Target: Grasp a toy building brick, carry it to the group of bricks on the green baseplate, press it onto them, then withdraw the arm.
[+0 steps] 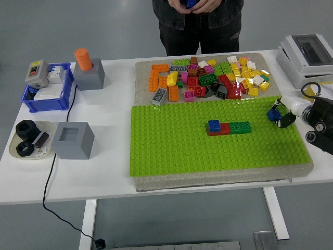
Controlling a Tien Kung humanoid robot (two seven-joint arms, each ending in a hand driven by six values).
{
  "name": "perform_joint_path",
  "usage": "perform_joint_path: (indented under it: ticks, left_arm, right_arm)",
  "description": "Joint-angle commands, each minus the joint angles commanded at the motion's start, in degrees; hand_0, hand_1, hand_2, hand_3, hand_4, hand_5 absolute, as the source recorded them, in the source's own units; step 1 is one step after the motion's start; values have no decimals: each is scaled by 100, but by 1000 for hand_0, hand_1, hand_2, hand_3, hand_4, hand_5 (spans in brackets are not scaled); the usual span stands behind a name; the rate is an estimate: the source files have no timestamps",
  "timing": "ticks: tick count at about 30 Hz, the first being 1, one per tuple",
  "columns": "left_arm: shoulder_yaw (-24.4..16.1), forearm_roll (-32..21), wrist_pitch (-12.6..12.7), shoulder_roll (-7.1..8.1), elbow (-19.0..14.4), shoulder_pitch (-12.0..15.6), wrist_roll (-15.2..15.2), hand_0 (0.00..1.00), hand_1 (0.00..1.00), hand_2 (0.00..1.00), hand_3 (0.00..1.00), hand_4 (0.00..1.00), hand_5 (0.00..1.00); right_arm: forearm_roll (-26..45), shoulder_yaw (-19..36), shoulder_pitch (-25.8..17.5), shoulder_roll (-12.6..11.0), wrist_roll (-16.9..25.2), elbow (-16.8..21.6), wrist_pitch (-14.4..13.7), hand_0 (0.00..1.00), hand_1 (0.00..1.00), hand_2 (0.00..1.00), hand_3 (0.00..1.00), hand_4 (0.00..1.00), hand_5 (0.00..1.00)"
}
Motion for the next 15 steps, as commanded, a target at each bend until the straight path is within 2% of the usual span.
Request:
perform_joint_path:
  ticks: [8,15]
  left_arm:
    - [18,-22,-1,-3,1,-1,-16,857,900,872,643,920,490]
    - [29,-27,-3,-1,3,-19,-23,857,900,872,643,920,490]
  right_arm:
    - [184,-300,6,-106,121,77,-465,998,998,966,570,554,2]
    - [212,-373,38,-128,154,83,-581,998,998,963,568,552,2]
